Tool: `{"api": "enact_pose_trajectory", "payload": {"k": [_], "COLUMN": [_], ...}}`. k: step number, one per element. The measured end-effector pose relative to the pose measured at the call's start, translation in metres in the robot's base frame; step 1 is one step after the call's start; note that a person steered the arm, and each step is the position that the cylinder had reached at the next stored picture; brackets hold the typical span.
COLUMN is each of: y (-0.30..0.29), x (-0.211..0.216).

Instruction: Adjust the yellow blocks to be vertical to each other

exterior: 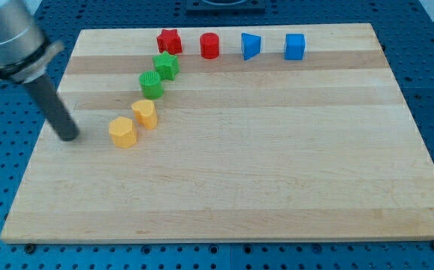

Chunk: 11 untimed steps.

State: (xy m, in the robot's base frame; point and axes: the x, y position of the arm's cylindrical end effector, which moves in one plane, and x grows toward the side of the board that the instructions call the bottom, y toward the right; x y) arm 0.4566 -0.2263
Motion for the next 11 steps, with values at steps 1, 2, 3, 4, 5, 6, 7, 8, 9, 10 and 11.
{"api": "enact_pose_trajectory", "payload": {"k": [1, 2, 3, 4, 5, 6, 7, 8, 9, 10, 11], "y": [0.052, 0.046, 0.049, 0.049, 0.037, 0.052, 0.067, 0.07, 0.032, 0.007, 0.017], "x": [0.013, 0.013, 0.013, 0.017, 0.017, -0.014, -0.037, -0.052, -0.059, -0.023, -0.006]}}
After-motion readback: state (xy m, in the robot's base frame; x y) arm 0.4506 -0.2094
